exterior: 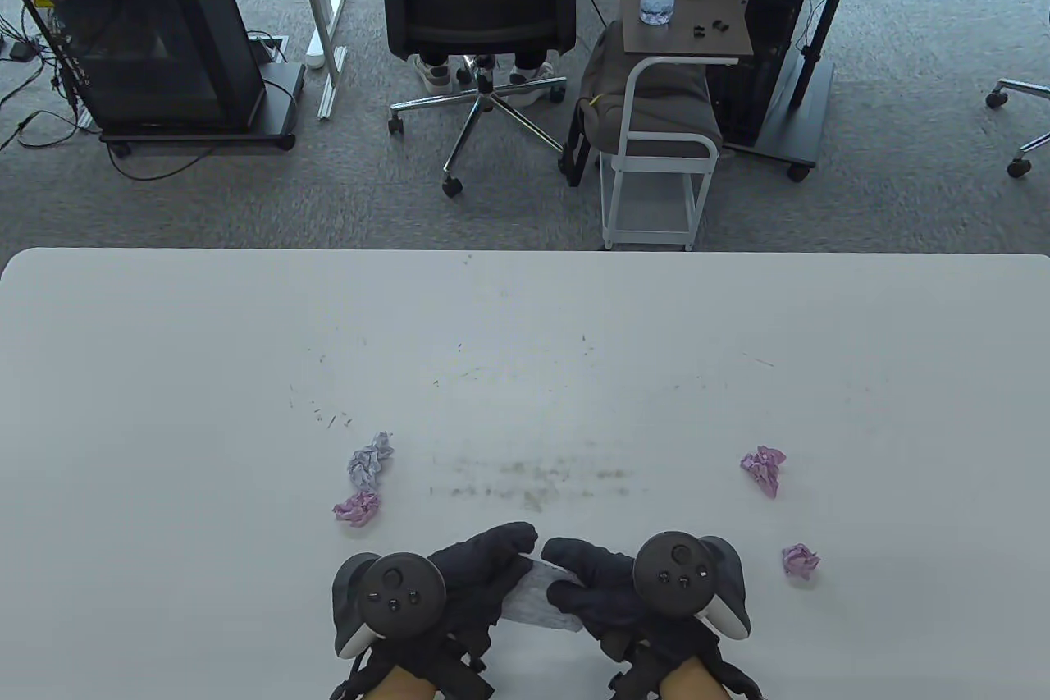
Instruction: Flatten crumpled invoices and stack
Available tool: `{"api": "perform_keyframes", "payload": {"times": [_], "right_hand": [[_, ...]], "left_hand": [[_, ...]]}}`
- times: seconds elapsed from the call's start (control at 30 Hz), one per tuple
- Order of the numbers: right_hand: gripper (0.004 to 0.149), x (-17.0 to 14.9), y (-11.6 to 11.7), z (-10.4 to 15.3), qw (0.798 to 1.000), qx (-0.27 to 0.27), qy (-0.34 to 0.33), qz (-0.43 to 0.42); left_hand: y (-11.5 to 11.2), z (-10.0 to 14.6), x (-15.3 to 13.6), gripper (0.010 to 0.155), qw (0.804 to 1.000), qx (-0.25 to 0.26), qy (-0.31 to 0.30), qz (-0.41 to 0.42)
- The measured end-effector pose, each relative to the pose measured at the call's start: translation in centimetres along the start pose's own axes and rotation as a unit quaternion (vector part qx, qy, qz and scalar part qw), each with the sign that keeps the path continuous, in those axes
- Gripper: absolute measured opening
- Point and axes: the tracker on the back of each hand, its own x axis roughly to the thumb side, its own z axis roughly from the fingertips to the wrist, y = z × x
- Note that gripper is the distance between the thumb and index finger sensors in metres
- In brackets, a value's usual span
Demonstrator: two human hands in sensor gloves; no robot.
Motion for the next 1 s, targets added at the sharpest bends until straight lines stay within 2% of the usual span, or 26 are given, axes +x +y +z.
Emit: {"api": "perform_keyframes", "payload": {"times": [0.17, 0.37, 0.5, 0.57, 0.67, 0.77, 0.87, 0.9, 0.97, 1.0], "right_hand": [[0.045, -1.4, -0.5, 0.1, 0.997, 0.014, 0.038, -0.07], [0.043, -3.0, -1.3, 0.6, 0.991, 0.007, 0.082, -0.104], [0.042, -3.8, -1.1, 0.7, 0.988, 0.007, 0.133, -0.073], [0.042, -4.2, -0.5, 0.6, 0.986, 0.021, 0.168, 0.0], [0.042, -4.8, 0.9, 0.2, 0.973, 0.064, 0.198, 0.105], [0.042, -5.1, 1.3, -0.1, 0.963, 0.076, 0.209, 0.15], [0.042, -5.1, 1.6, -0.2, 0.965, 0.072, 0.214, 0.134], [0.042, -5.1, 1.6, -0.2, 0.965, 0.071, 0.212, 0.134], [0.042, -5.0, 1.8, -0.2, 0.964, 0.077, 0.206, 0.149], [0.042, -4.9, 1.8, -0.2, 0.964, 0.077, 0.204, 0.152]], "left_hand": [[0.4, 0.5, -2.4, 0.043, 0.996, 0.029, 0.075, 0.028], [-0.5, 0.7, -4.2, 0.043, 0.99, 0.012, 0.135, 0.043], [-1.8, 0.6, -4.9, 0.045, 0.987, -0.039, 0.158, 0.013], [-2.4, 0.6, -5.3, 0.051, 0.981, -0.082, 0.169, -0.036], [-2.9, 0.8, -5.8, 0.06, 0.974, -0.115, 0.184, -0.07], [-2.9, 0.7, -5.5, 0.058, 0.977, -0.129, 0.156, -0.064], [-3.4, 0.3, -4.5, 0.053, 0.976, -0.172, 0.108, -0.071], [-3.7, 0.2, -4.3, 0.052, 0.973, -0.19, 0.105, -0.079], [-5.1, -0.1, -3.8, 0.054, 0.954, -0.255, 0.11, -0.116], [-5.9, -0.1, -3.7, 0.058, 0.935, -0.295, 0.131, -0.145]]}}
